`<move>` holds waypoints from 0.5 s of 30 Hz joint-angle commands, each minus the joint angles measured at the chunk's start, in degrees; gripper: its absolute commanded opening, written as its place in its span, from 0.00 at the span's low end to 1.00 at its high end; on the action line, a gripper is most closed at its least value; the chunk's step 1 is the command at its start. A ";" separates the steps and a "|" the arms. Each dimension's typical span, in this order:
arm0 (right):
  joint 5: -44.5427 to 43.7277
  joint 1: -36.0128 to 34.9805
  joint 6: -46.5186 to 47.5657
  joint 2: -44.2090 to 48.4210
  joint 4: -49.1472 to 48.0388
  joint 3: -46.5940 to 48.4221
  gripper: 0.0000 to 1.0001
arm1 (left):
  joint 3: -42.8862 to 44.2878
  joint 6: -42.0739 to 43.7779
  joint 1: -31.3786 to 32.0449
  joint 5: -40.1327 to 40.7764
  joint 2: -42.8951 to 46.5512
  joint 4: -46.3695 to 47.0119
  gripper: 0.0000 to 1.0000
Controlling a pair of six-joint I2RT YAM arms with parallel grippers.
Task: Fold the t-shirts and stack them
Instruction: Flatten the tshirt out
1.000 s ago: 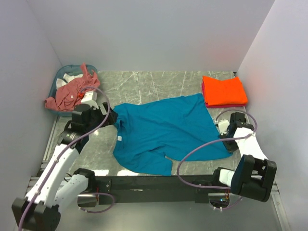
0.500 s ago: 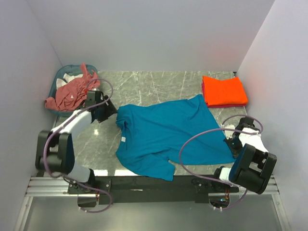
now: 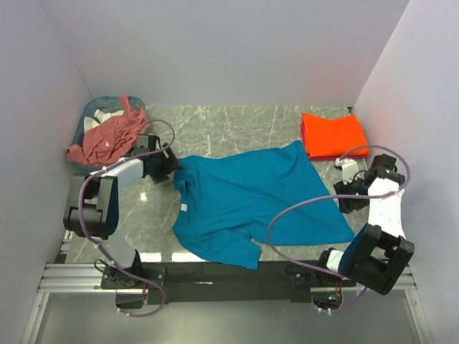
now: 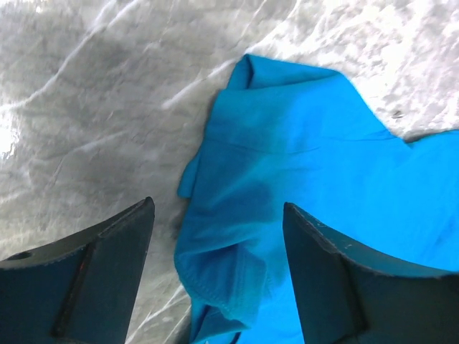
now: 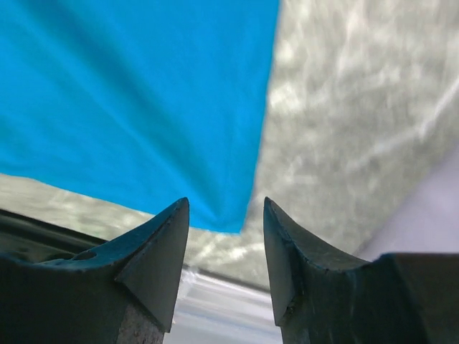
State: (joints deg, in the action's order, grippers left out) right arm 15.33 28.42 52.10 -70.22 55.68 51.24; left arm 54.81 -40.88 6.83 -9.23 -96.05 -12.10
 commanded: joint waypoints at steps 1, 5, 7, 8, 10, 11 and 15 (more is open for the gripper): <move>13.73 -0.38 1.16 -0.44 7.06 4.91 0.53 | -0.92 1.51 0.20 -0.70 3.32 3.66 0.79; 27.61 -4.85 -0.75 -1.76 9.10 7.38 0.53 | -3.56 0.98 0.11 0.01 5.34 6.11 0.80; 29.83 -7.76 -3.56 -2.12 7.17 7.64 0.53 | -5.32 0.63 0.11 0.01 5.78 7.00 0.80; 30.63 -9.77 -7.32 -2.29 5.86 7.90 0.53 | -5.67 0.46 0.20 0.01 5.87 7.26 0.80; 31.33 -15.40 -11.29 -2.21 1.81 8.26 0.53 | -6.55 0.28 0.20 -0.08 5.79 7.70 0.80; 31.42 -17.07 -14.97 -2.12 0.58 8.95 0.53 | -6.82 0.10 0.20 -0.17 5.61 7.88 0.79; 31.69 -24.19 -21.15 -2.91 -3.29 11.94 0.53 | -7.96 -0.42 0.20 -0.70 4.74 9.20 0.78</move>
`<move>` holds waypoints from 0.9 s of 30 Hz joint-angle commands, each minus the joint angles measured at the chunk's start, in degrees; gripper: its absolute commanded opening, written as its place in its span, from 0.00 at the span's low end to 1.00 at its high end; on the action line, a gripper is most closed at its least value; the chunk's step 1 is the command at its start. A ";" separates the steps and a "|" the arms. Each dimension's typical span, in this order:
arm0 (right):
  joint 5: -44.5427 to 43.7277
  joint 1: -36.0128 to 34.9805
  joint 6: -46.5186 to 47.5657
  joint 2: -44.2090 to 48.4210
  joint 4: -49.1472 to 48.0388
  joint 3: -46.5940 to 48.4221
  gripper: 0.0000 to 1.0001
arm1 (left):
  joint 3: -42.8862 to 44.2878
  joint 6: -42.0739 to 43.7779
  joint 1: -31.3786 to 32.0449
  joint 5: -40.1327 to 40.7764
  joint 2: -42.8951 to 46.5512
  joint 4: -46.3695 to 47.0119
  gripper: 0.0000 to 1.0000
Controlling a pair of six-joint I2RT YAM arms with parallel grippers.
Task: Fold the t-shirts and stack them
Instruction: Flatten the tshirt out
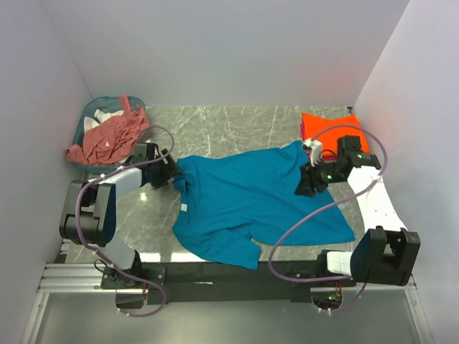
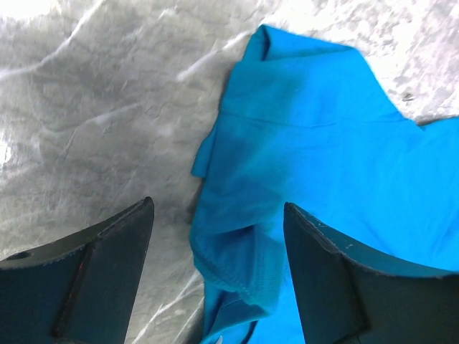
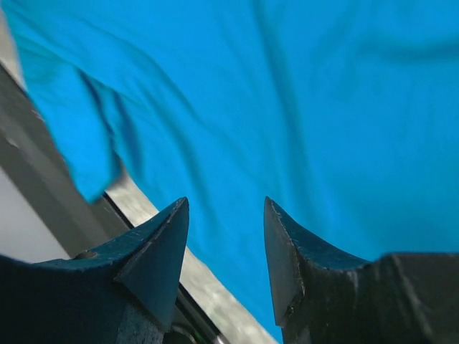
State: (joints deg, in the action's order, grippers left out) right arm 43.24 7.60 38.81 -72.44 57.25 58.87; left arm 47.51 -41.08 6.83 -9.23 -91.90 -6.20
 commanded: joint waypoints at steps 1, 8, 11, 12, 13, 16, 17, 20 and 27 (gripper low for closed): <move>4.47 -4.94 -9.52 -0.77 -5.31 5.28 0.53 | -0.49 -0.32 0.20 -0.96 0.32 3.47 0.78; 5.97 -7.33 -14.90 -0.77 -10.14 3.19 0.53 | 0.48 -0.93 0.20 -1.22 -2.67 4.26 0.74; 5.63 -8.74 -14.99 -0.50 -11.29 2.21 0.53 | 1.80 -0.93 0.46 -1.75 -4.77 3.83 0.72; 5.45 -8.74 -14.99 -0.33 -11.11 2.21 0.54 | 2.58 -0.84 0.64 -1.58 -5.30 3.82 0.72; 5.27 -8.65 -14.99 -0.15 -11.11 2.13 0.53 | 2.85 -0.84 0.99 -1.49 -5.83 3.74 0.72; 5.80 -8.65 -15.16 1.34 -11.99 1.16 0.54 | 4.08 -0.93 1.95 0.08 -7.42 3.21 0.71; 5.97 -8.65 -15.16 1.60 -12.16 0.90 0.54 | 4.35 -0.76 2.13 0.53 -8.03 3.12 0.71; 6.33 -8.65 -14.64 1.87 -12.34 0.10 0.54 | 6.10 -0.14 2.66 1.59 -9.61 2.68 0.67; 7.20 -8.39 -13.67 2.04 -11.90 -0.51 0.54 | 12.34 2.05 4.15 4.40 -12.51 0.22 0.50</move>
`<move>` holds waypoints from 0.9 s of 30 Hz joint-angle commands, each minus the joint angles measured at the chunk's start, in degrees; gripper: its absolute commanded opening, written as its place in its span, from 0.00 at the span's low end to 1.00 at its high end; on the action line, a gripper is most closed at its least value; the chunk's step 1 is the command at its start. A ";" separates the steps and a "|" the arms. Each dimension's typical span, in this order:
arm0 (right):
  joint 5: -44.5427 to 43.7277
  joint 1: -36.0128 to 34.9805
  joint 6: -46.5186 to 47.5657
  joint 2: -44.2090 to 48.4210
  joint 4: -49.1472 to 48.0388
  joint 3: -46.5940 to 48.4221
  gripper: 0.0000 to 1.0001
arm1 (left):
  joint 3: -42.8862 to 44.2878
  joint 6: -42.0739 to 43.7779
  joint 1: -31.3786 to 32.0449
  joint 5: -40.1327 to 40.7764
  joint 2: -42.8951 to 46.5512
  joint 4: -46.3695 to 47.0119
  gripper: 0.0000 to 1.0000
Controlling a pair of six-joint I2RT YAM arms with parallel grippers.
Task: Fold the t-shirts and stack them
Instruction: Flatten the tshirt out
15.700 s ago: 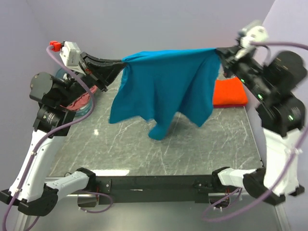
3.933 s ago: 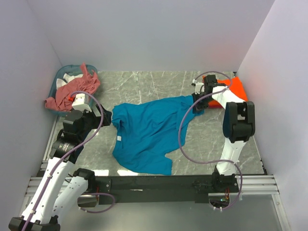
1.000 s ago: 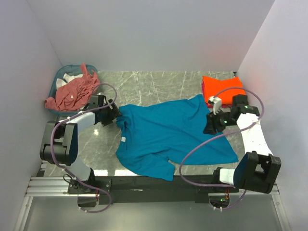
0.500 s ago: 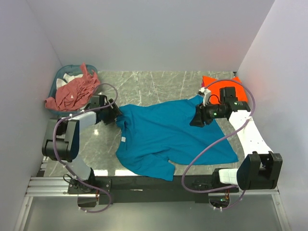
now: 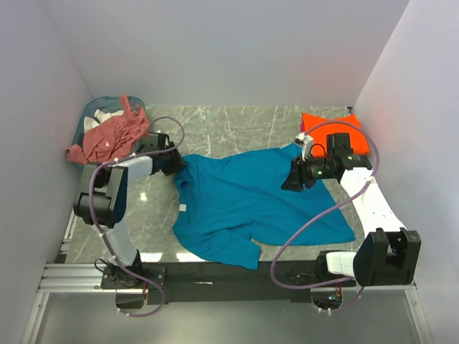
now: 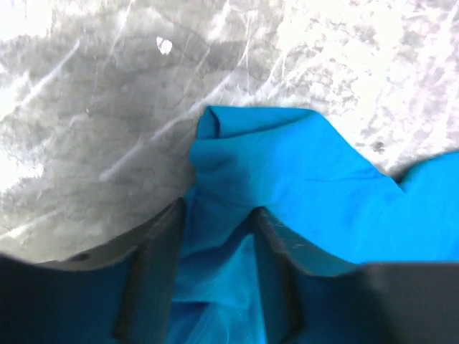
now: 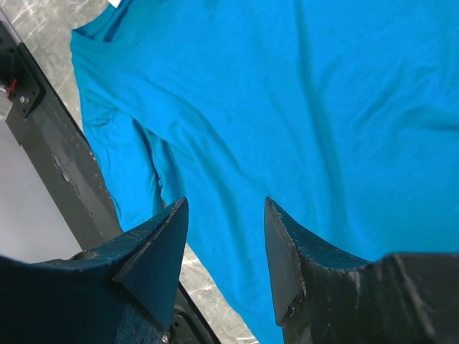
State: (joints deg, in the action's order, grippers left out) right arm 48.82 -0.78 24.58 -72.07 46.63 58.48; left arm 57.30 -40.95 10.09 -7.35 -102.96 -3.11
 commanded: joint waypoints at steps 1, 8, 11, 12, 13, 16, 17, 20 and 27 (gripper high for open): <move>1.63 0.07 0.73 1.76 -1.28 -0.21 0.54 | 2.99 2.62 1.25 2.87 -1.37 -2.95 0.47; 2.25 0.51 1.44 1.85 -0.84 -0.38 0.54 | 4.58 5.78 5.29 6.03 4.06 -1.90 0.00; 2.42 0.43 1.52 1.59 -0.75 -0.47 0.54 | 4.23 7.55 8.71 7.18 8.38 -1.19 0.00; 2.51 0.51 1.61 1.67 -0.58 -0.38 0.54 | 3.53 8.07 10.90 7.18 9.43 -0.50 0.00; 2.51 0.51 1.79 1.59 -0.58 -0.56 0.54 | 3.09 8.86 12.05 7.18 10.40 0.03 0.00; 2.51 0.42 1.88 1.58 -0.58 -0.65 0.54 | 1.42 10.01 16.53 7.18 13.57 1.27 0.00; 2.51 0.51 1.88 1.50 -0.49 -0.56 0.54 | 0.63 10.10 17.59 7.18 14.36 1.53 0.00; 2.60 1.83 2.05 1.58 -0.40 -0.73 0.54 | -1.30 9.84 21.46 5.08 14.45 1.53 0.01; 2.60 2.36 2.32 1.15 -0.05 -0.47 0.54 | -5.62 8.25 32.87 1.11 10.24 0.74 0.33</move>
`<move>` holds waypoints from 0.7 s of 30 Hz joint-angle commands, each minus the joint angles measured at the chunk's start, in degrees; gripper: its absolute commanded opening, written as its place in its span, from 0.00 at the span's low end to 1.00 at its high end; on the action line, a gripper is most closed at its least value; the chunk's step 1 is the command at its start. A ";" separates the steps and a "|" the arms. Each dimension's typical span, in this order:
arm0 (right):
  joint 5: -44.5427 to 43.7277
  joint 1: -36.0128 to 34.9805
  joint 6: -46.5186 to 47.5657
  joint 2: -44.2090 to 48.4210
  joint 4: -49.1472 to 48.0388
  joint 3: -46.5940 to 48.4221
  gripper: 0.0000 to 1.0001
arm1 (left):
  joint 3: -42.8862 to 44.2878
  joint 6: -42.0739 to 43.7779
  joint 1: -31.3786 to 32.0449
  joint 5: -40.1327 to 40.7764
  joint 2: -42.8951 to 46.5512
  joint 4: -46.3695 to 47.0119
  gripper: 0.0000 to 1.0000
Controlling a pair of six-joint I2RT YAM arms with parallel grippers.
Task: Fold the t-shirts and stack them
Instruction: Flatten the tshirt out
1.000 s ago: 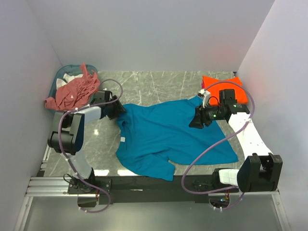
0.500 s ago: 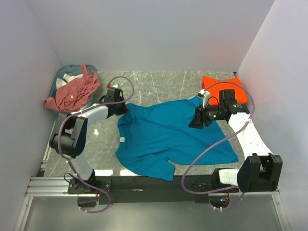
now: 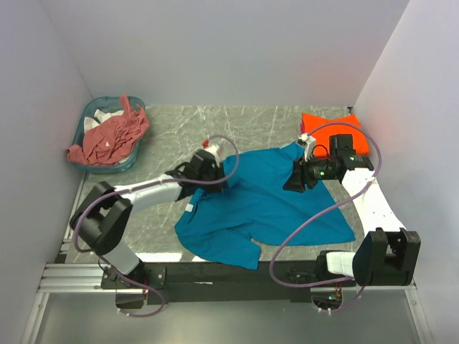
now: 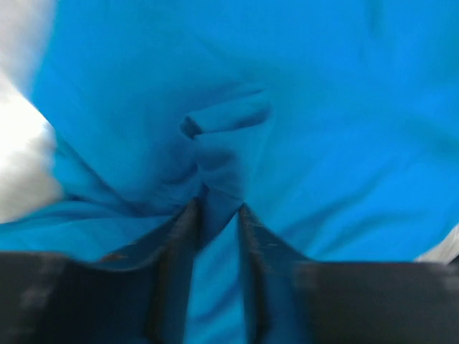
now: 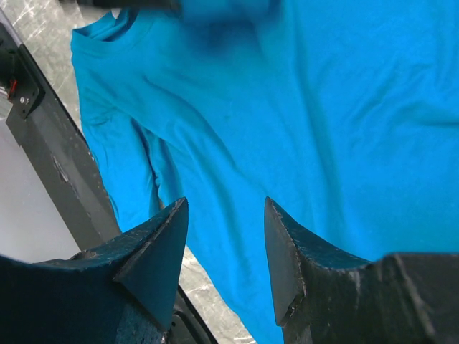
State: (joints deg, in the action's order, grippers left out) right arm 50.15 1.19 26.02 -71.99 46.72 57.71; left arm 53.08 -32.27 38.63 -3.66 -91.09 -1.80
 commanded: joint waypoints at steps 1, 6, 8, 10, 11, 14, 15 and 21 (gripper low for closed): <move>1.27 0.39 0.96 0.97 -0.14 0.29 0.54 | -1.40 -0.34 5.39 -2.49 -2.16 -0.83 0.37; 1.27 0.74 0.96 0.97 -0.14 0.29 0.54 | -0.61 -0.95 9.27 9.41 2.22 -5.22 0.55; 1.35 0.92 0.87 0.88 -0.05 0.21 0.54 | -0.09 -0.95 9.27 13.92 6.09 -6.54 0.66; 1.44 1.01 0.96 0.79 -0.05 0.21 0.54 | 0.44 0.88 8.57 16.93 8.11 -6.37 0.75; 1.44 1.01 0.96 0.88 -0.05 0.38 0.54 | 1.49 1.59 7.96 16.24 8.03 -6.20 0.74; 1.53 1.18 1.05 0.88 0.04 0.29 0.54 | 5.87 3.44 5.14 13.86 4.18 -8.56 0.73; 1.62 1.27 0.96 0.88 0.04 0.21 0.54 | 7.11 3.97 4.70 13.77 2.77 -9.44 0.72; 2.06 1.80 1.22 1.06 0.30 0.12 0.54 | 13.89 3.89 4.61 10.61 -5.32 -15.33 0.66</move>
State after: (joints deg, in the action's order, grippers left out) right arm 50.68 2.44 26.50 -71.99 46.76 57.71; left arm 64.34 -29.06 42.94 8.43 -94.54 -12.36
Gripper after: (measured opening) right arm 0.538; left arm 0.668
